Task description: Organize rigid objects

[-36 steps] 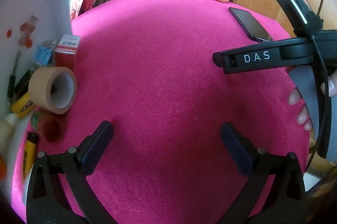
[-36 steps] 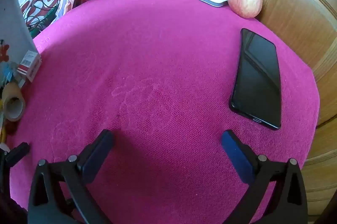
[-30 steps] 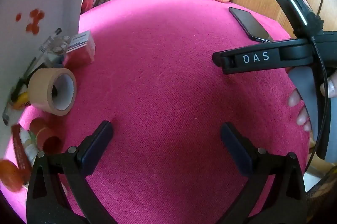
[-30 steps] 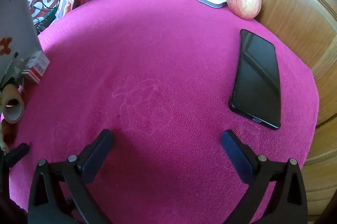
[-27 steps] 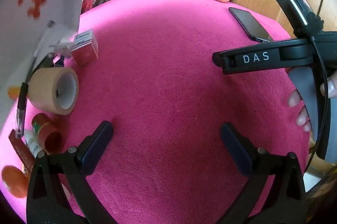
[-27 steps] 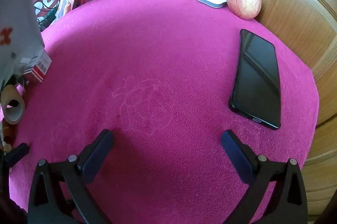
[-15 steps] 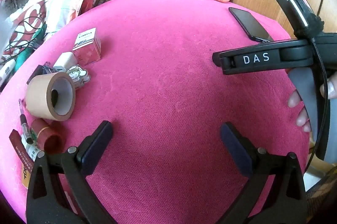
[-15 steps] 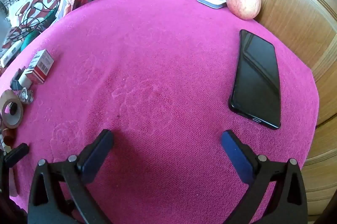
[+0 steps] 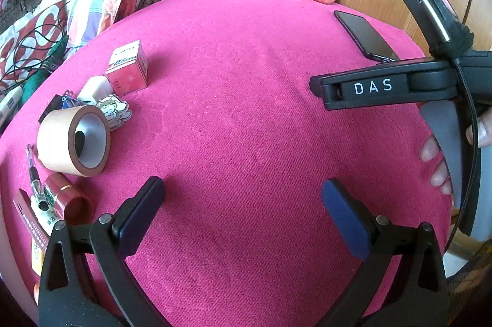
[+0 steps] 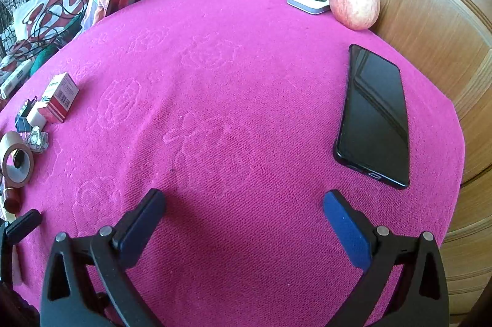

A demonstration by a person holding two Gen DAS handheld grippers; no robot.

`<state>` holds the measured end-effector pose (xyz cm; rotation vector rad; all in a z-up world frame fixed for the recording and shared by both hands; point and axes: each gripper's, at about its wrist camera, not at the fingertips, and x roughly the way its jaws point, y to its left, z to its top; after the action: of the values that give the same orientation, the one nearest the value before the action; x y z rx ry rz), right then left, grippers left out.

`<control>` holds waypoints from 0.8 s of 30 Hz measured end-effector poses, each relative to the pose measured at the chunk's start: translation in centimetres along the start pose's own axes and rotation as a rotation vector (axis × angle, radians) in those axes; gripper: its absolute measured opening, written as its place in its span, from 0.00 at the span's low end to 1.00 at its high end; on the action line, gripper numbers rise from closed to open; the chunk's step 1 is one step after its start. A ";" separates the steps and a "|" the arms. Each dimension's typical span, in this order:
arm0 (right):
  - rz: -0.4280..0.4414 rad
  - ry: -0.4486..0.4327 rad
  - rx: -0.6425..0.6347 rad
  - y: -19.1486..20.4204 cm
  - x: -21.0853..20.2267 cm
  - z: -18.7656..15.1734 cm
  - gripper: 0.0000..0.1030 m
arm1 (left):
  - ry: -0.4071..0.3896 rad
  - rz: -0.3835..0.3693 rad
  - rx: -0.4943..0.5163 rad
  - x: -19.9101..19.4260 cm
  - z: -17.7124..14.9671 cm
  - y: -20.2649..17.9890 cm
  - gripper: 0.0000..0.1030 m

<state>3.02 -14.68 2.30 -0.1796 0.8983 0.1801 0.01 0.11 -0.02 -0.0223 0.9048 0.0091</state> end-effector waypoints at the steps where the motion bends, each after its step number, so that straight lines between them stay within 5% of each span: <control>1: -0.001 -0.001 0.002 0.0 0.0 0.1 1.00 | 0.000 0.000 0.000 0.0 0.0 0.0 1.00; 24: 0.044 0.136 -0.091 0.1 0.9 2.1 1.00 | 0.025 0.003 -0.004 -0.1 0.3 0.3 1.00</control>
<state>5.17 -14.06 2.84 -0.2593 1.0308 0.2527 0.16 0.40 0.23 -0.0248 0.9294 0.0134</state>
